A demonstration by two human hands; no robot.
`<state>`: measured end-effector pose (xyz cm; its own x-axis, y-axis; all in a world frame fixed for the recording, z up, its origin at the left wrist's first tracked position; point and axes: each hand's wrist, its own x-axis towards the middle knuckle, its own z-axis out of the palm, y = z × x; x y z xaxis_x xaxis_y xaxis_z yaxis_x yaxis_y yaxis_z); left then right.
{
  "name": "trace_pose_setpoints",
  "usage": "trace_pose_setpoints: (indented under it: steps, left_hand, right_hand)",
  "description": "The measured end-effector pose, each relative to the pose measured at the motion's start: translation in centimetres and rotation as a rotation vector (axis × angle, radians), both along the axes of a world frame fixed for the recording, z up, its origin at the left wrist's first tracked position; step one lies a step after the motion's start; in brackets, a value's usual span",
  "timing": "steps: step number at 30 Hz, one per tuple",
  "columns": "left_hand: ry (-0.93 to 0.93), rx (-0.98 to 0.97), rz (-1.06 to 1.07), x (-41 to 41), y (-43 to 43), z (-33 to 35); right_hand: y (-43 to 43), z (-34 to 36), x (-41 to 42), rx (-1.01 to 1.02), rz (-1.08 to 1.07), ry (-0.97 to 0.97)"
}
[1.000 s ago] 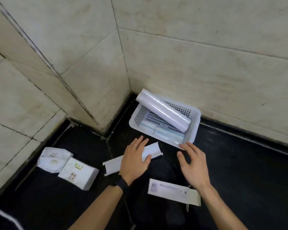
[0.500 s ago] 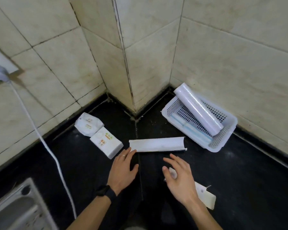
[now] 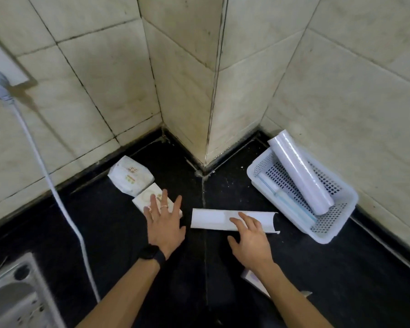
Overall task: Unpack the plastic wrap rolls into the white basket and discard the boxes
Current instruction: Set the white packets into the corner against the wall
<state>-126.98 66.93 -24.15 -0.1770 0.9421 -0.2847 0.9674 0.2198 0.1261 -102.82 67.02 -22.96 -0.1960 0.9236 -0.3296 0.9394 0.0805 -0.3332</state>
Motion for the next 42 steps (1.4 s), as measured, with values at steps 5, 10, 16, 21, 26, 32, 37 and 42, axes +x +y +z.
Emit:
trace_pose_setpoints:
  steps: [5,10,16,21,26,32,37,42]
  left_hand:
    - [-0.015,-0.153,0.038,-4.2,1.6,-1.4]
    - [-0.033,-0.108,0.014,-6.1,2.1,-1.5]
    - [-0.048,-0.119,-0.011,-6.4,3.1,-1.4]
    - [-0.073,0.014,-0.124,-6.2,4.9,0.5]
    - [-0.12,0.116,-0.084,-6.7,12.3,2.8]
    - [-0.079,-0.004,-0.008,-8.3,19.3,0.8]
    - [-0.134,0.001,-0.096,-9.0,21.4,-2.8]
    - [-0.112,0.064,-0.095,-8.6,20.4,-3.7]
  right_hand:
    - [2.4,-1.5,-2.2,-0.037,0.085,-0.128]
    - [3.6,-3.0,-3.0,-0.076,0.133,-0.194]
    - [4.2,-4.8,-3.0,0.006,0.115,-0.205]
    - [4.8,-5.3,-3.1,0.061,0.106,-0.2]
    - [5.6,-5.3,-4.0,0.066,0.085,-0.164]
    - [6.1,-5.5,-4.5,0.062,0.078,-0.171]
    - [5.7,-6.1,-4.1,0.058,0.079,-0.168]
    - [5.4,-6.3,-3.6,0.042,0.08,-0.125]
